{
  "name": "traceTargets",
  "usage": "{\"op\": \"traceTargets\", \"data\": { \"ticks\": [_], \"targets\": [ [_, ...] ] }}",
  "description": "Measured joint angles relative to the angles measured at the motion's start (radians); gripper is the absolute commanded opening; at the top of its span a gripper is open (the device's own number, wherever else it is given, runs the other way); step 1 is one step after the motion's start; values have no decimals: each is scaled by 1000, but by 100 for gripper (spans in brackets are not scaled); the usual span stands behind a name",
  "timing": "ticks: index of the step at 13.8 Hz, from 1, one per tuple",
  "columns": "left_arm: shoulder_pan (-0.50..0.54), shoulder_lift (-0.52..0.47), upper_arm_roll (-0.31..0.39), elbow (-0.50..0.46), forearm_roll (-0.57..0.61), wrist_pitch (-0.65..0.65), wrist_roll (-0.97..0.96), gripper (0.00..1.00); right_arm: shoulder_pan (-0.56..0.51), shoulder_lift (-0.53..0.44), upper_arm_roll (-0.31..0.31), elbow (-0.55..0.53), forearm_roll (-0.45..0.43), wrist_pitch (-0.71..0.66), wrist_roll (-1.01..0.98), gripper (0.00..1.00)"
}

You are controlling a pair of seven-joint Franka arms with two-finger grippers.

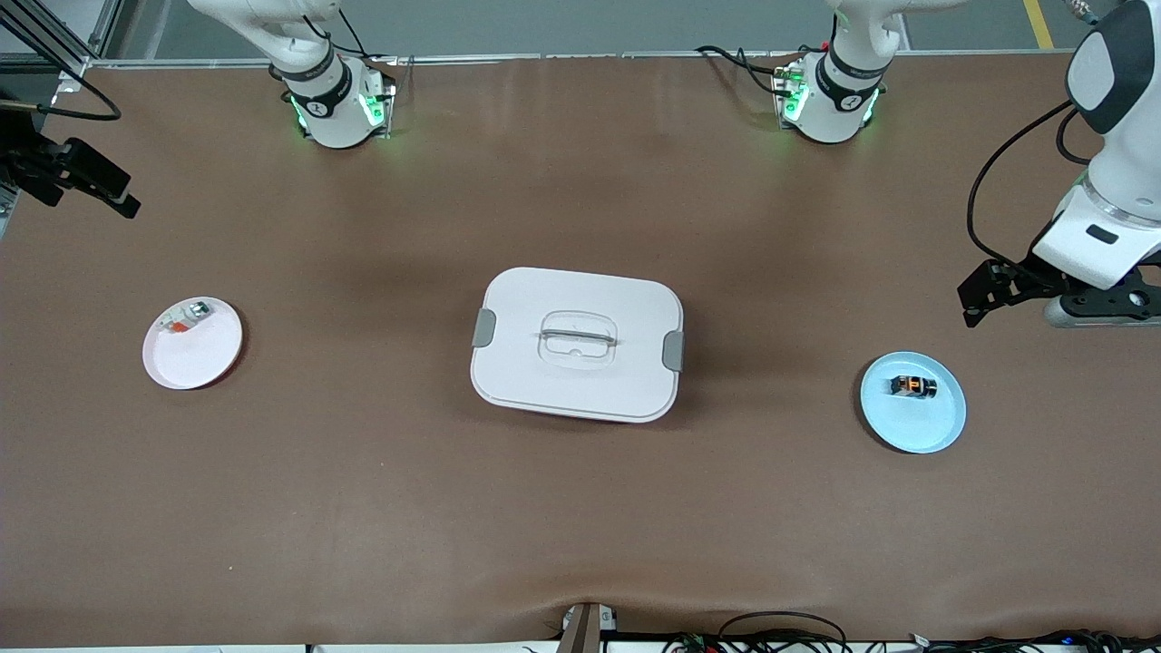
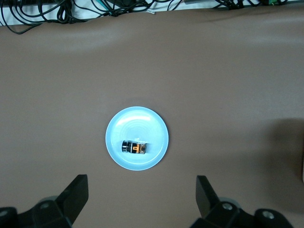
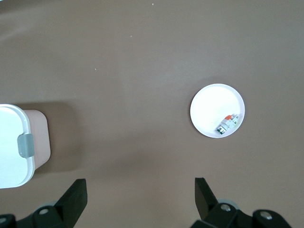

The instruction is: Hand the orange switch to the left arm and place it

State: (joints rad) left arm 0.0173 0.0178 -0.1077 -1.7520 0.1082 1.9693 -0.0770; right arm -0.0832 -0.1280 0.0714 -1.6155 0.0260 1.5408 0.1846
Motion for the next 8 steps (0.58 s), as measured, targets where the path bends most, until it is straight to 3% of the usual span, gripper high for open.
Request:
{"op": "traceTargets", "data": {
  "ticks": [1,4,8],
  "targets": [
    [-21,0,16,11,-2,-17,-1,100,0,5,0,5,0,-1,1,100],
    [-148,0,149,56,-22,-81,-1,100,0,12,0,8,1,-2,1,100],
    [-166,-26,192,81,-58,-117,0,100,0,13,1,8,1,-4,1,100]
  ]
}}
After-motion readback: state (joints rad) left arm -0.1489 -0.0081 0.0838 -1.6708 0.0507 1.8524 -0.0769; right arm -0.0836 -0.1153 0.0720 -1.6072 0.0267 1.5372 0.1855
